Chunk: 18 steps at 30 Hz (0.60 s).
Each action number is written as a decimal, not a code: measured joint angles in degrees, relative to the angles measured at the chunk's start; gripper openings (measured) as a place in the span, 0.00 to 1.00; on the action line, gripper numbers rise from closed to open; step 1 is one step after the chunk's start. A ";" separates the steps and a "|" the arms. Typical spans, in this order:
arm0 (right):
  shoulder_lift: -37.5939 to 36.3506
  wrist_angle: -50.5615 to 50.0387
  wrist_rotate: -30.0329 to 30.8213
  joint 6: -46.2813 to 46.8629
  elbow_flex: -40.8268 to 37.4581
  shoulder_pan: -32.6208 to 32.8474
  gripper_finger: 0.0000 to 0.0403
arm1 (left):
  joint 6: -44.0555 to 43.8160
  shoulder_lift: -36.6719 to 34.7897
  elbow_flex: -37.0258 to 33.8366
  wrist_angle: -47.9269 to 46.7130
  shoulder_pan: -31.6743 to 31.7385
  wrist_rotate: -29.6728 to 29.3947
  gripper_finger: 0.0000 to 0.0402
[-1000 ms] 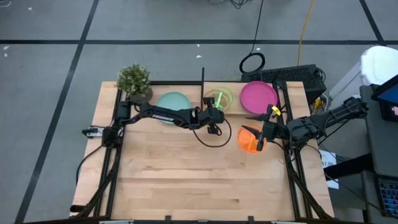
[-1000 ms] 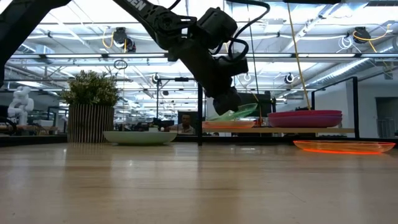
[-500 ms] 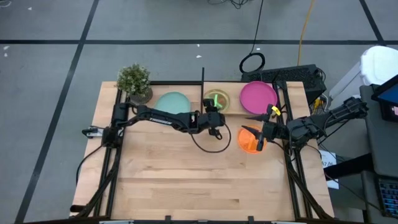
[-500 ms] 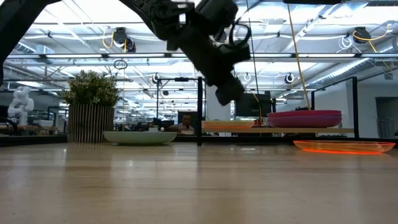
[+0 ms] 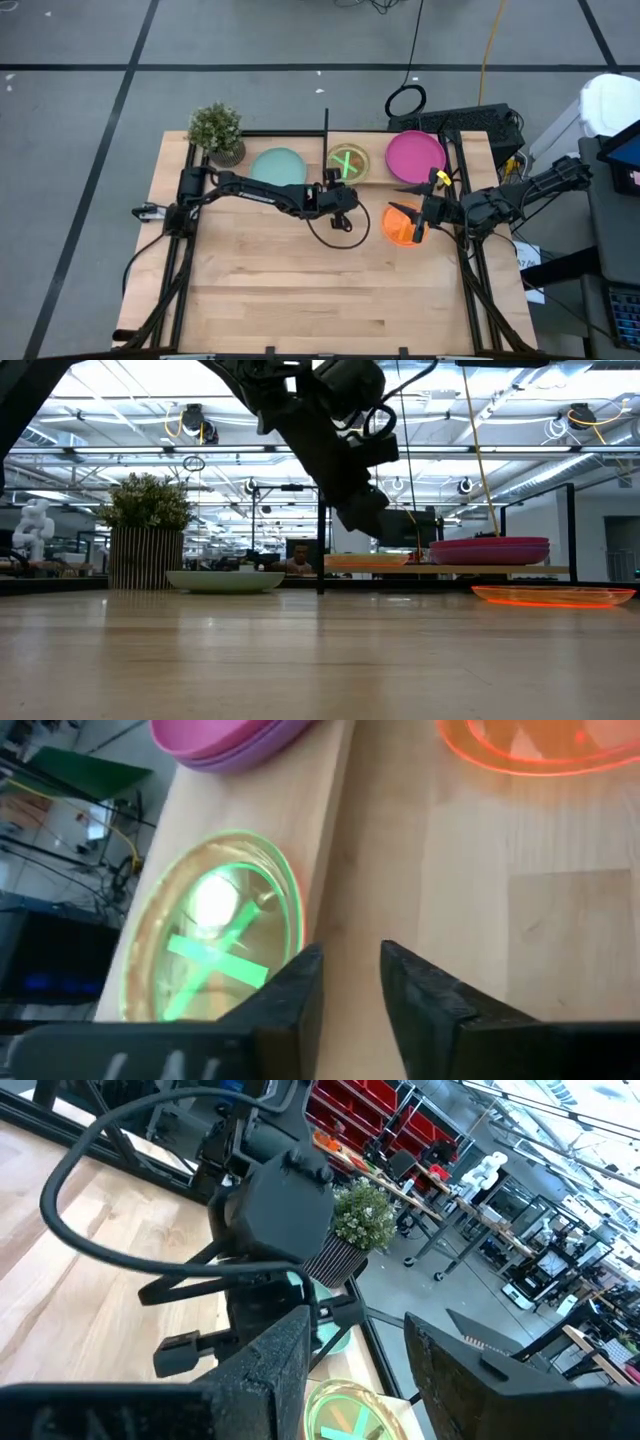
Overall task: Place and stack plates onto a shelf
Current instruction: Stack the small green plate on top of the small green plate
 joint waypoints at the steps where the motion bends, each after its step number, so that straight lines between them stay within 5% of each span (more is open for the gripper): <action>1: -0.02 -0.01 -0.02 0.00 0.00 0.00 0.37 | -0.23 0.00 0.00 -0.06 -0.01 0.00 0.24; 8: -0.02 -0.20 -0.02 -0.13 0.00 0.00 0.37 | -0.12 -0.02 0.00 0.14 -0.89 -0.19 0.16; 18: 0.04 -2.33 -0.02 1.59 0.00 -0.16 0.37 | 1.59 -1.01 0.00 -1.11 -7.84 -9.92 0.16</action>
